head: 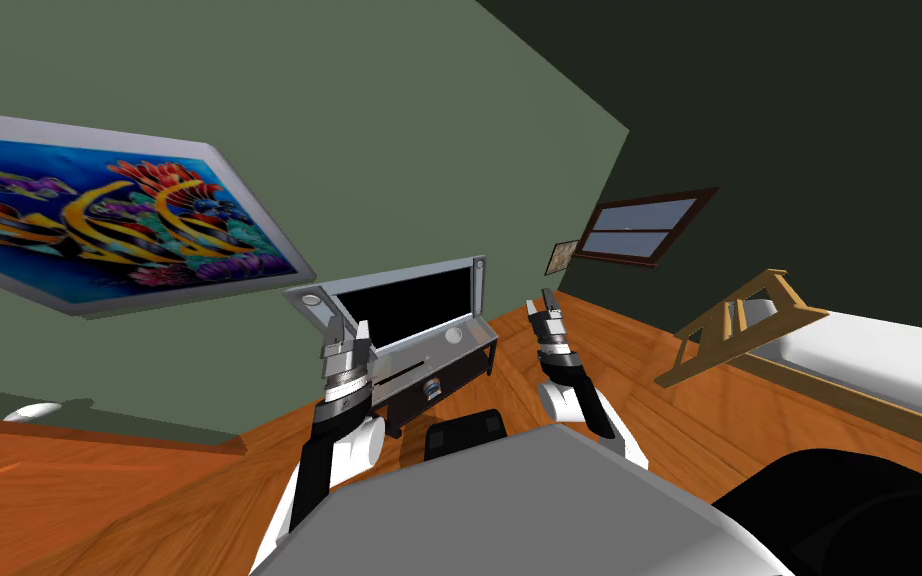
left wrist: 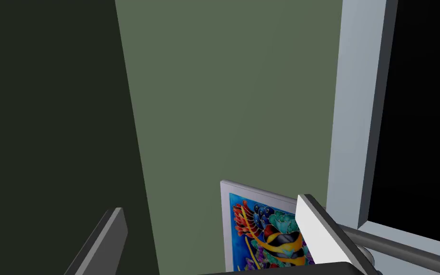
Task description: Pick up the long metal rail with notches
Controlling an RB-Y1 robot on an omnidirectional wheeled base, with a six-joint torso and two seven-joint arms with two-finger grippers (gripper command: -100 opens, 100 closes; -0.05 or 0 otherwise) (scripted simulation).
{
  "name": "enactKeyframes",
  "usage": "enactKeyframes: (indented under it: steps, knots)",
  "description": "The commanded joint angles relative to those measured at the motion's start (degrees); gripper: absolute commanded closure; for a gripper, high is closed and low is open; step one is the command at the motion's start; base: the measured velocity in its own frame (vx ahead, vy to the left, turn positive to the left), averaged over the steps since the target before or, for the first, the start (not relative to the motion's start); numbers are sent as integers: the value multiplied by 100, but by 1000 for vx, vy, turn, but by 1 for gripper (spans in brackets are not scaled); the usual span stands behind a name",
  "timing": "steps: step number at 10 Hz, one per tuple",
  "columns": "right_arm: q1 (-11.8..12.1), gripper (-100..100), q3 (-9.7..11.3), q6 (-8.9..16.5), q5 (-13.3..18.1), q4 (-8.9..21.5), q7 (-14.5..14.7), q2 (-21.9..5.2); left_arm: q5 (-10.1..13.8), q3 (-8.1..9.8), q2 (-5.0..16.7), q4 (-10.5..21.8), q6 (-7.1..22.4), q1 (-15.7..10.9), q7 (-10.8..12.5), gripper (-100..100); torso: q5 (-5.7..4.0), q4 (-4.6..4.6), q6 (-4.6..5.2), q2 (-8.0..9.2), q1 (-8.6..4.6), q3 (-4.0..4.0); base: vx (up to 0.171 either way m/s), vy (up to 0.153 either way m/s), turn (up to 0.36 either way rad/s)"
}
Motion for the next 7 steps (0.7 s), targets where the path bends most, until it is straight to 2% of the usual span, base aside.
enactKeyframes:
  steps: [1, 4, 7]
  knots:
    - [0, 0, 0, 0, 0, 0, 0, 0, 83, 5, 166, 67, 80, -23, -4, -100, 0, 0, 0, 0, 0, 0, -3, 9, -20]
    - [0, 0, 0, 0, 0, 0, 0, 0, 406, 21, 594, 323, 388, -110, -16, -100, 3, 1, 0, 4, 14, 2, -16, 30, -50]
    - [0, 0, 0, 0, 0, 0, 0, -1, 922, 43, 1066, 716, 876, -242, -28, -100, 6, 1, 0, 7, 25, 4, -21, 54, -81]
